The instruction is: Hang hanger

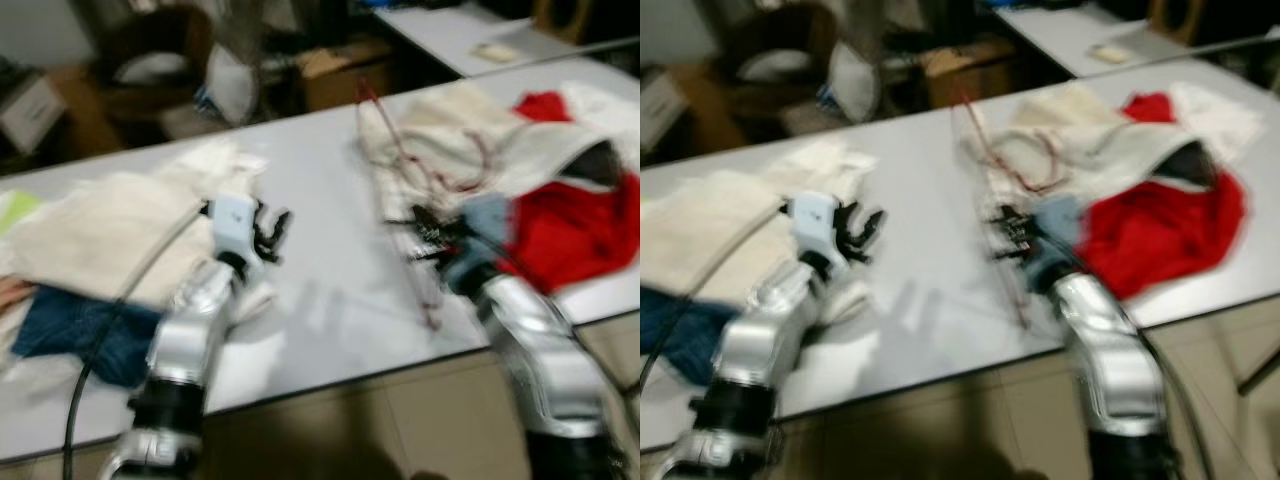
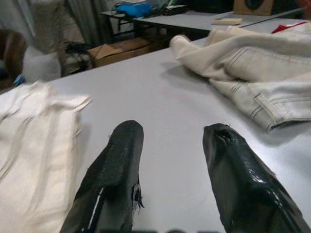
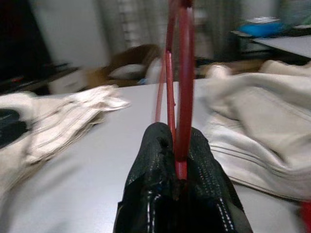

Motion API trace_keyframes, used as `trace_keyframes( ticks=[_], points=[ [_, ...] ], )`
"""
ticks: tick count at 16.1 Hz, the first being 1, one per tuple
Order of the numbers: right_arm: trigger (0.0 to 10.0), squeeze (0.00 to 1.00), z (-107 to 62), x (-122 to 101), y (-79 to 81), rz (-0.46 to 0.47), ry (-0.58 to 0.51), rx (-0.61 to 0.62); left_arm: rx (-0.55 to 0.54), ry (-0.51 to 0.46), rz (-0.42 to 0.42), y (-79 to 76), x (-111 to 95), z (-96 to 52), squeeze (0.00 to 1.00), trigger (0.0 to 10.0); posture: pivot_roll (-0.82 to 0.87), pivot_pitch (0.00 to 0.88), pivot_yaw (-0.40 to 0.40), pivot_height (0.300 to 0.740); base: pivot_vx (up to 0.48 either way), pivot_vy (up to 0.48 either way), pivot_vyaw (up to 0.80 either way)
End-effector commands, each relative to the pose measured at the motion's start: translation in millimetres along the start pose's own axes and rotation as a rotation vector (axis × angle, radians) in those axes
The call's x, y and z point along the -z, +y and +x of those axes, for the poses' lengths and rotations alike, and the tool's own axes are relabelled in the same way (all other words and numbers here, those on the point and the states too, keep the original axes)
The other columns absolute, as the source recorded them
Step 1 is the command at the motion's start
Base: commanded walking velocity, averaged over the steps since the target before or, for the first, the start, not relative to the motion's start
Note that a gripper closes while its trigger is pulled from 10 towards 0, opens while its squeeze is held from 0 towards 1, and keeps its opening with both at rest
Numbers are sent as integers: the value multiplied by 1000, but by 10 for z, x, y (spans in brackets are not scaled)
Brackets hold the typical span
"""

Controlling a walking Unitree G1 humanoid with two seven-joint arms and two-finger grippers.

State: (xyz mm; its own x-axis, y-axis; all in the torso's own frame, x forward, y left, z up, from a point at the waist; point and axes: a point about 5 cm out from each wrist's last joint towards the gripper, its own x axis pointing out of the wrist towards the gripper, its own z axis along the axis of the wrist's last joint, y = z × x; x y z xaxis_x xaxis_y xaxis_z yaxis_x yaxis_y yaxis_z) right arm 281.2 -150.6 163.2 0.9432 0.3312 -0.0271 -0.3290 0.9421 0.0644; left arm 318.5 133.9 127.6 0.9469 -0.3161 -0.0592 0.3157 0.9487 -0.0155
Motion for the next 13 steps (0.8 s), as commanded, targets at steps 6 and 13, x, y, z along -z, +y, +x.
trace_keyframes(
  ticks=[6, 13],
  points=[
    [10000, 0, -244, -80, -103, -101, -16, 65, -184, -19, -11, -6, 15, -427, 0, 10000, -118, 0, 82, 740, 0, 480, 0],
    [10000, 0, -296, 86, -85, 16, 13, 82, -63, -7, -31, -253, 30, -320, 0, 10000, -137, 0, 102, 740, 0, -137, 0]
  ],
)
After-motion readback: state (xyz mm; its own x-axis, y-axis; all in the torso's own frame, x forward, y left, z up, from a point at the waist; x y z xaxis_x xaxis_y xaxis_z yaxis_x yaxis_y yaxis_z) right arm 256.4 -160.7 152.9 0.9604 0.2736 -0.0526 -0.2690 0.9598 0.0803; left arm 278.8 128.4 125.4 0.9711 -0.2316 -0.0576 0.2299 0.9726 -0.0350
